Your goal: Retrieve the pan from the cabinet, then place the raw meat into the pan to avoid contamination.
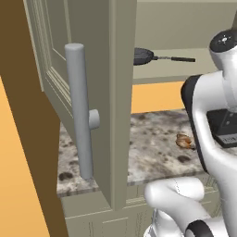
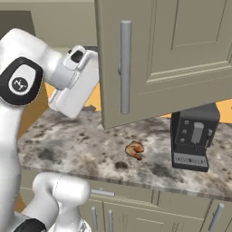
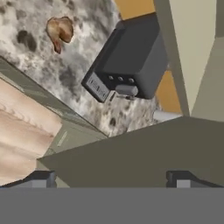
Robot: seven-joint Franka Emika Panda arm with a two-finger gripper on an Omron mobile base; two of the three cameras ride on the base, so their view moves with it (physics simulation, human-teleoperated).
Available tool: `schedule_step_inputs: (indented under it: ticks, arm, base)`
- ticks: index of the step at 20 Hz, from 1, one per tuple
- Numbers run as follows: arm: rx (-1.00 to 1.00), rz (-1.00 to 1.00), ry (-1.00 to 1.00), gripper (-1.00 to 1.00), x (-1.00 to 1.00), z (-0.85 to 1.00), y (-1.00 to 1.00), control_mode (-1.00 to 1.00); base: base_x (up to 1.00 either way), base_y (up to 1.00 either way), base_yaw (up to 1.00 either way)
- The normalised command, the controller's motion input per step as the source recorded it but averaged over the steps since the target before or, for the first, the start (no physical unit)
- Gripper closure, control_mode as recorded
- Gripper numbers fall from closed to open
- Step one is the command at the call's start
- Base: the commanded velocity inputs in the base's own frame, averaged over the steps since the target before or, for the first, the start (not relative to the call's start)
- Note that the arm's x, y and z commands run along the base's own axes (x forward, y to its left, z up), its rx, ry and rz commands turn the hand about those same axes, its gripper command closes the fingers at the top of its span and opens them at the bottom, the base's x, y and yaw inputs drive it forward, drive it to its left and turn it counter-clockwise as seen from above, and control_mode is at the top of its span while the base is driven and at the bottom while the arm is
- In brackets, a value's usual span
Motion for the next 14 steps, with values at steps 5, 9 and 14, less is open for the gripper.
schedule_step_inputs:
  ticks: [5,9,14]
  arm:
    - [-0.08,-0.22,0.42,-1.0,0.11,0.0,-0.56,-1.0]
    - [-0.14,-0.29,0.41,-1.0,0.15,0.0,-0.26,-1.0]
    - [-0.07,-0.25,0.25,-1.0,-0.05,0.0,-0.4,-1.0]
  base:
    - [0.0,0.0,0.0]
    - [0.0,0.0,0.0]
    - [0.0,0.0,0.0]
